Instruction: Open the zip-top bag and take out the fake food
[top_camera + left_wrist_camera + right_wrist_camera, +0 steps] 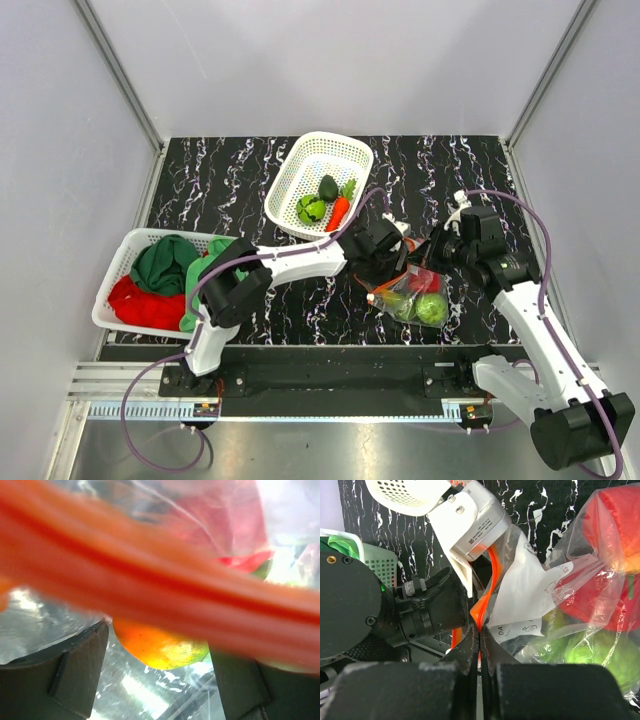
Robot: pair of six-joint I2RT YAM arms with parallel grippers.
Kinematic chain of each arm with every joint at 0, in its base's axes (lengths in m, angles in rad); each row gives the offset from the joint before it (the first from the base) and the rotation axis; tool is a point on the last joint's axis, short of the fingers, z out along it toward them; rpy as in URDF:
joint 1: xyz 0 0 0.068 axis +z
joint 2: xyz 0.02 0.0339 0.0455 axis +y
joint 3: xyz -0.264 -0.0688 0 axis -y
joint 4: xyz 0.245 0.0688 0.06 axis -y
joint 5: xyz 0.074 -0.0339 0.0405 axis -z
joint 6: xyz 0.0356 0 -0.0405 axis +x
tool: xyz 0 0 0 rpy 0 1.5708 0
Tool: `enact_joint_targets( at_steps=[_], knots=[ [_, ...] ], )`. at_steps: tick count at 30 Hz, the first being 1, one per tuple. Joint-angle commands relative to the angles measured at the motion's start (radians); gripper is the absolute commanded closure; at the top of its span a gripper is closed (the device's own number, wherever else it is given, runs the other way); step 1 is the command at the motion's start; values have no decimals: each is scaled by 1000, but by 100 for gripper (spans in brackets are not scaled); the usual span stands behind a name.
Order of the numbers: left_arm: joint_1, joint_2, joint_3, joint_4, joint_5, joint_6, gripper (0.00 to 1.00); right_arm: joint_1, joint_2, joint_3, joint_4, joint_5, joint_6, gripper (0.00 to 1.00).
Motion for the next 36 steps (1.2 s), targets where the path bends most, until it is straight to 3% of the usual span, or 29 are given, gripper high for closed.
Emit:
enact_joint_targets(
  at_steps=[1, 8, 11, 12, 17, 19, 26, 36],
  knots=[
    [-23, 42, -58, 89, -14, -32, 17, 3, -37, -27, 13, 16, -12, 100],
    [-28, 6, -163, 238, 37, -61, 22, 2, -44, -38, 7, 25, -29, 100],
    [-22, -29, -190, 286, 32, -67, 39, 3, -60, -38, 1, 33, -30, 100],
    [-20, -39, -201, 296, 25, -66, 51, 2, -70, -38, 1, 36, -29, 100],
    [-14, -103, -184, 304, -33, -32, 82, 3, -112, -27, -11, 60, -24, 100],
    [-14, -132, -164, 287, -49, -15, 100, 3, -132, -23, -14, 83, -26, 100],
    [-14, -263, -131, 286, -75, 75, 100, 3, -192, -35, -14, 151, -26, 100],
    [-9, -355, -69, 346, -105, 279, 100, 2, -161, -20, -11, 106, -37, 100]
  ],
)
